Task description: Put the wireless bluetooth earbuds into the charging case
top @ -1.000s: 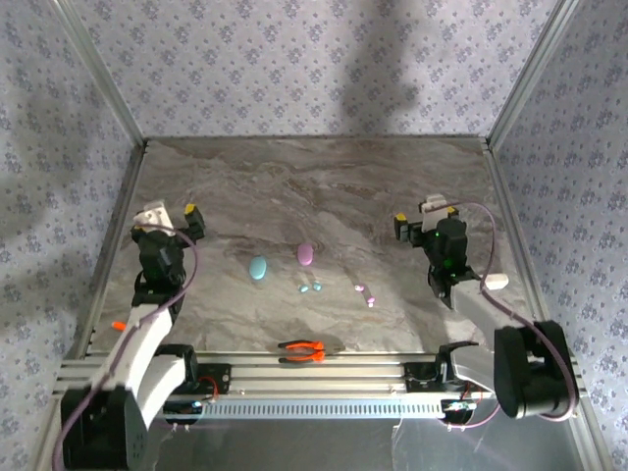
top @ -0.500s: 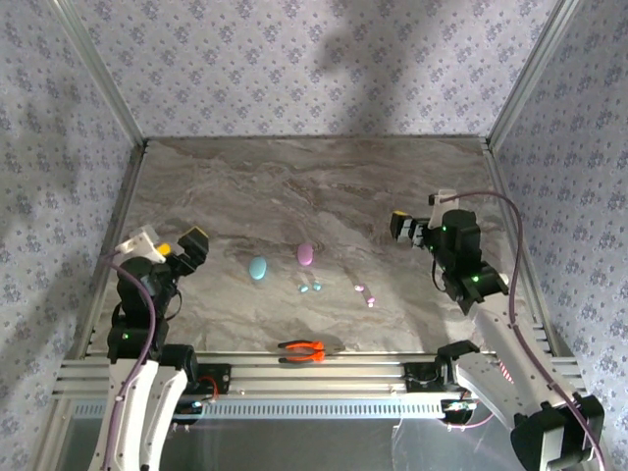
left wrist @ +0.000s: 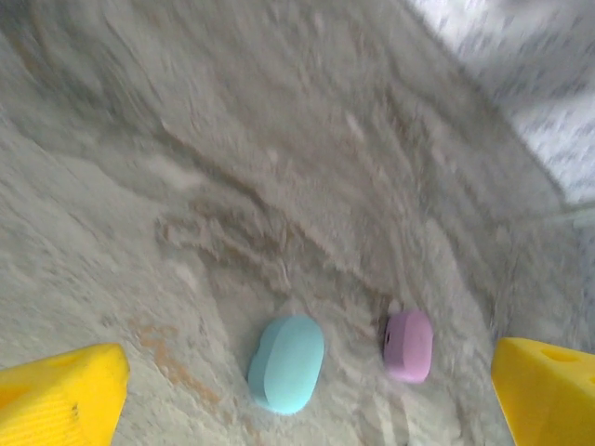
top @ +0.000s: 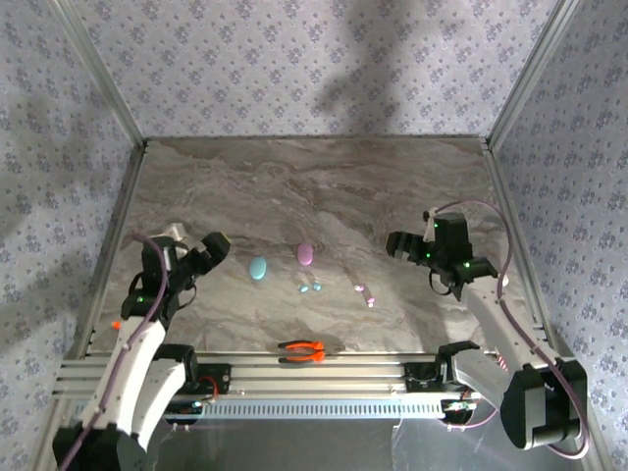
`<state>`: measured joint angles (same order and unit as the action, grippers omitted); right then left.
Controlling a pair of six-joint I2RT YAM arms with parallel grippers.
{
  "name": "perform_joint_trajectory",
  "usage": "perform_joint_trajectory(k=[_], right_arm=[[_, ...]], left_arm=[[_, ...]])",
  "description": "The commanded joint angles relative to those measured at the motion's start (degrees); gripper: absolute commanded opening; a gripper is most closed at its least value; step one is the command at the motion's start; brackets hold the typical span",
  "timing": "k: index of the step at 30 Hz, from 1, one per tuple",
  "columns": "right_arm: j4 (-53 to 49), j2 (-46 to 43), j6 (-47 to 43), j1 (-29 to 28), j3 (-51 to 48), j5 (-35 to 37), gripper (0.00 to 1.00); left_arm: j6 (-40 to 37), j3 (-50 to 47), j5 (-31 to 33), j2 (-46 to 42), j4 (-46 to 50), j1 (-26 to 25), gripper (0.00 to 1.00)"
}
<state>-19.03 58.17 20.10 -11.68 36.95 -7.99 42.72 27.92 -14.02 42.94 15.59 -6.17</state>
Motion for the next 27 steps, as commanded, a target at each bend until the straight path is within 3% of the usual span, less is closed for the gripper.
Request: perform_joint_trajectory(k=[1,6,11,20,27], right_arm=[[-4.65,3.08,-1.77,-2.91,4.2,0.62,1.0],[-5.54,7.81,-2.93,-4.71,7.29,-0.97,1.0],[-5.98,9.41,-2.93,-2.3,7.74,-2.24,1.0],[-5.19,11.17,-2.6,-0.19,7.49,-4.57,1.0],[-5.14,11.85,-2.35,-0.18,7.74,-5.11,1.0]], left_arm=[[-1.85,6.22,-4.43,7.87,-2.24,-4.43,1.0],[-4.21,13.98,-4.7,22.72,-1.93,-13.29,1.0],[-5.84,21.92,-4.6,32.69,-0.79,-19.47,1.0],[-9.0,32.52,-8.39,47.62,2.94,-23.2,1.0],[-8.73,35.01,-9.29,54.08,3.04,-25.29,1.0]])
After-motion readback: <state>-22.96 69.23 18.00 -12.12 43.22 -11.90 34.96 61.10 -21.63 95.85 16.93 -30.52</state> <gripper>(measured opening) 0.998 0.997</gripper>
